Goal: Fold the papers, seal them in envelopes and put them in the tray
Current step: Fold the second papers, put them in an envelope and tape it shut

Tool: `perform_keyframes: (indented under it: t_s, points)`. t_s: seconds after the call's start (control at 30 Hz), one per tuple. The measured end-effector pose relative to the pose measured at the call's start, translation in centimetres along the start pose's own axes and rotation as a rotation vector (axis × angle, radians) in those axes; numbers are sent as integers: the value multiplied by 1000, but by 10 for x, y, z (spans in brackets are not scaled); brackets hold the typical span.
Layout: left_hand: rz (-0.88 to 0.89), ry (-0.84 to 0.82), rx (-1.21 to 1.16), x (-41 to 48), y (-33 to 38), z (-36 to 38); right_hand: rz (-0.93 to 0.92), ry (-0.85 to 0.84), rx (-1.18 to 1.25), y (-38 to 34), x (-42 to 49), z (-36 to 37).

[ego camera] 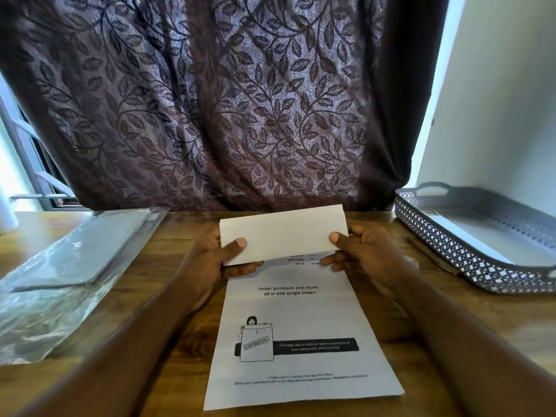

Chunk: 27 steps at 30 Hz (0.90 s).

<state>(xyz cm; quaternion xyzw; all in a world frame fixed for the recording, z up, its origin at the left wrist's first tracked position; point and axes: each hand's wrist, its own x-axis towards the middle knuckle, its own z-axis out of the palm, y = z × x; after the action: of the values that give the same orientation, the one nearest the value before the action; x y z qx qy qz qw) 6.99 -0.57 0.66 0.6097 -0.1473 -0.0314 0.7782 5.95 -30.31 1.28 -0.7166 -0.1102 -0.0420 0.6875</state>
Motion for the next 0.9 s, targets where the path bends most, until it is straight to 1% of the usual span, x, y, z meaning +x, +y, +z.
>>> perform_keyframes:
  t_s: [0.1, 0.23, 0.33, 0.37, 0.43, 0.47, 0.53, 0.6, 0.7, 0.77, 0.9]
  points:
    - [15, -33, 80, -1, 3, 3, 3, 38, 11, -3, 1, 0]
    - [72, -72, 299, -1, 3, 5, -12, 145, 47, -8, 0, 0]
    - [88, -73, 298, -2, 4, 8, -41, 186, 190, -12, -1, 4]
    - [91, -55, 263, -2, 4, 10, -47, 167, 268, -12, -3, 7]
    - [98, -15, 193, -2, 5, 15, -45, 58, 360, -13, -6, 20]
    - [107, -3, 169, -3, 4, 18, -35, -17, 345, -12, -8, 29]
    - [129, -4, 115, -7, 2, 29, -25, -166, 223, -11, -13, 50]
    - [144, -37, 94, -11, -2, 42, -24, -276, 108, -10, -16, 72]
    - [140, -73, 102, -14, -7, 57, 31, -283, 94, -7, -20, 90]
    - [138, -55, 104, -14, -7, 59, 58, -271, 117, -4, -20, 89]
    - [167, -61, 110, -15, -4, 51, 35, -169, 211, -1, -15, 77]
